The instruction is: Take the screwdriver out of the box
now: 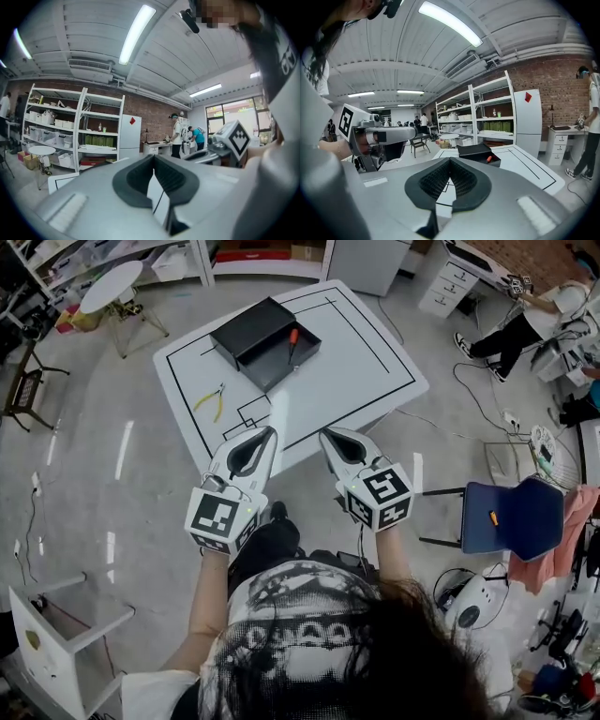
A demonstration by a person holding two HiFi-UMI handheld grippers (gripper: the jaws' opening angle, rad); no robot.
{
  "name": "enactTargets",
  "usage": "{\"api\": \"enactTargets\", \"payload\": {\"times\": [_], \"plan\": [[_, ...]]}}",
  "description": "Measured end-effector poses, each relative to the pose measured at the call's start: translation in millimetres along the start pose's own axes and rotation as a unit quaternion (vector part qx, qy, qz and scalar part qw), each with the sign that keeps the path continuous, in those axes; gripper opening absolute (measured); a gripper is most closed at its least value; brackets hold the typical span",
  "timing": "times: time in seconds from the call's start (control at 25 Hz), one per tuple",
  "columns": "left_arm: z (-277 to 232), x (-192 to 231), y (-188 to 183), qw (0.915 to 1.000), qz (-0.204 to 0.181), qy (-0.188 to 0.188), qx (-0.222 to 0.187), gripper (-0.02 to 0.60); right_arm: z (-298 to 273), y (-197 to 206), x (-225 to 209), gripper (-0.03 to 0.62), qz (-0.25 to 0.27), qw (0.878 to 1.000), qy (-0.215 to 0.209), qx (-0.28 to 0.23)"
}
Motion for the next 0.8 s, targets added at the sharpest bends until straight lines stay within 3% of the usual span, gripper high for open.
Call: {"api": "enactTargets", "payload": {"times": [0.32,0.8], "plan": [[-29.9,59.5,8.5,0.9996,0.014,0.022,0.002,0.000,-64.3,-13.0,-10.2,-0.002,-0.005,1.000,0.012,0.017],[-52.0,102.5,12.3,0.9987,0.025,0.046,0.003,0.000,-113.0,-18.9,-24.1,-0.002,-0.019,0.999,0.032,0.039]]}}
Point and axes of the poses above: the fingertips, and each gripper's own axes: z backward along the fingers, x to its left, y out of its underside, the point moved 6 cm from there along z, backward along the fingers, and after that the axes turned 1 degree about y, right-handed, at the moved point
